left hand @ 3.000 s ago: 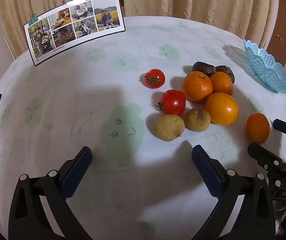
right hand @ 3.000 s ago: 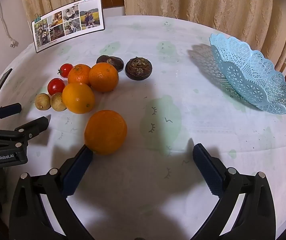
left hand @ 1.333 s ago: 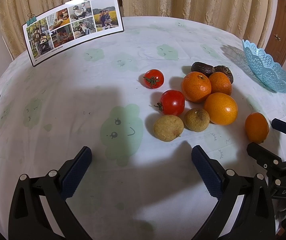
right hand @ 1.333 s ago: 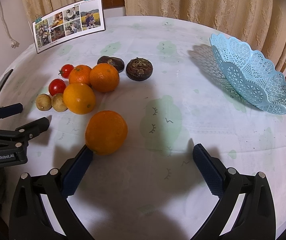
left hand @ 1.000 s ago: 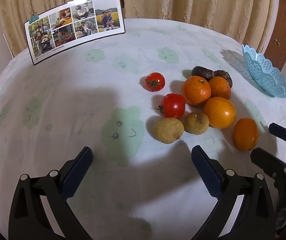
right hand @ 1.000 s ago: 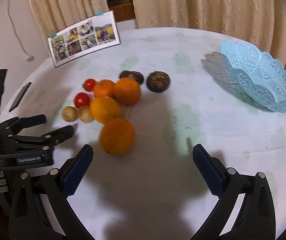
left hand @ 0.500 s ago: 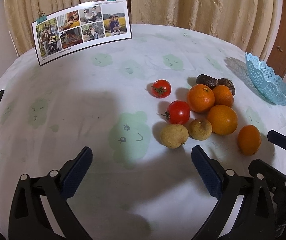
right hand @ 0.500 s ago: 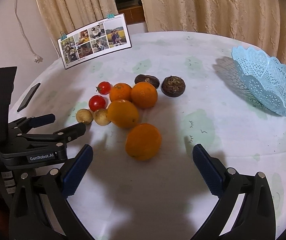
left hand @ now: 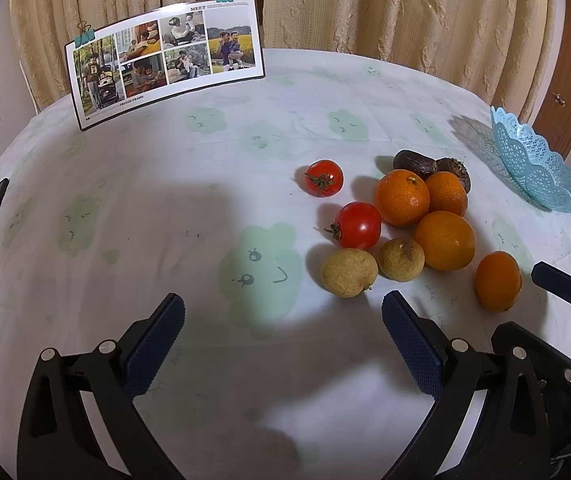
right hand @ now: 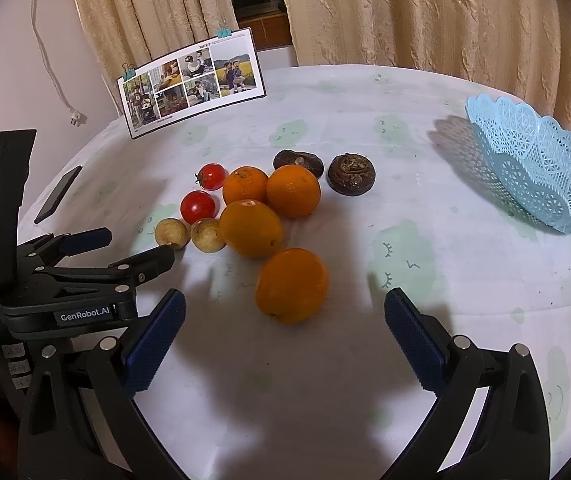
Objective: Organize fruits
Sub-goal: 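Grasp the large orange with the right gripper while the left gripper grasps a small brown fruit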
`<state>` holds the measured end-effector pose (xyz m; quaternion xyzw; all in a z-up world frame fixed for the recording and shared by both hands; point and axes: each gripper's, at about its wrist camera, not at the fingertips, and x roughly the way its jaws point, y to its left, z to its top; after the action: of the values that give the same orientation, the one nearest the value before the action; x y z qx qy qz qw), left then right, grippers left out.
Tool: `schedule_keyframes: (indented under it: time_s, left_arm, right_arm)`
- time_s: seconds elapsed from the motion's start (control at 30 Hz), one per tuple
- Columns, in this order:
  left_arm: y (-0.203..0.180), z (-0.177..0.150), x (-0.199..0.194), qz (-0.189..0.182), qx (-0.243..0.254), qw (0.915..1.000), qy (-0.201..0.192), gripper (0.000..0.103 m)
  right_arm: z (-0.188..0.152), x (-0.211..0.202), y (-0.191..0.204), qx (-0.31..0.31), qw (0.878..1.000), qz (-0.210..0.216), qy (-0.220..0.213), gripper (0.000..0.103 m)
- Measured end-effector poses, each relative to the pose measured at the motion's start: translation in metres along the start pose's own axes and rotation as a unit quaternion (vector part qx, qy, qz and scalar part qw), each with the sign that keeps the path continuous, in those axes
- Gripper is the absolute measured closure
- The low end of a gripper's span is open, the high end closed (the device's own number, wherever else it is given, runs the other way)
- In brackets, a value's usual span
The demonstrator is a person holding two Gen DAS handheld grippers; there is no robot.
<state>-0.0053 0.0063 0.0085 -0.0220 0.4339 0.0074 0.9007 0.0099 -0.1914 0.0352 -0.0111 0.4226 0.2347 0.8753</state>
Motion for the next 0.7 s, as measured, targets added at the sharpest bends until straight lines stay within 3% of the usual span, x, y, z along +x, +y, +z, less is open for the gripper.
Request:
schedule_keyframes:
  time_s: [0.17, 0.47, 0.7]
  left_arm:
    - [0.002, 0.001, 0.0, 0.0, -0.002, 1.0, 0.0, 0.005]
    - [0.015, 0.004, -0.005, 0.002, -0.036, 0.9992, -0.016, 0.005]
    - [0.011, 0.003, -0.011, 0.002, -0.022, 0.9991, -0.036, 0.005]
  right_arm:
    - [0.001, -0.001, -0.001, 0.002, 1.0, 0.001, -0.004, 0.005]
    - [0.005, 0.014, 0.001, -0.002, 1.0, -0.008, 0.016, 0.037]
    - [0.006, 0.019, -0.003, 0.005, 1.0, -0.006, 0.024, 0.062]
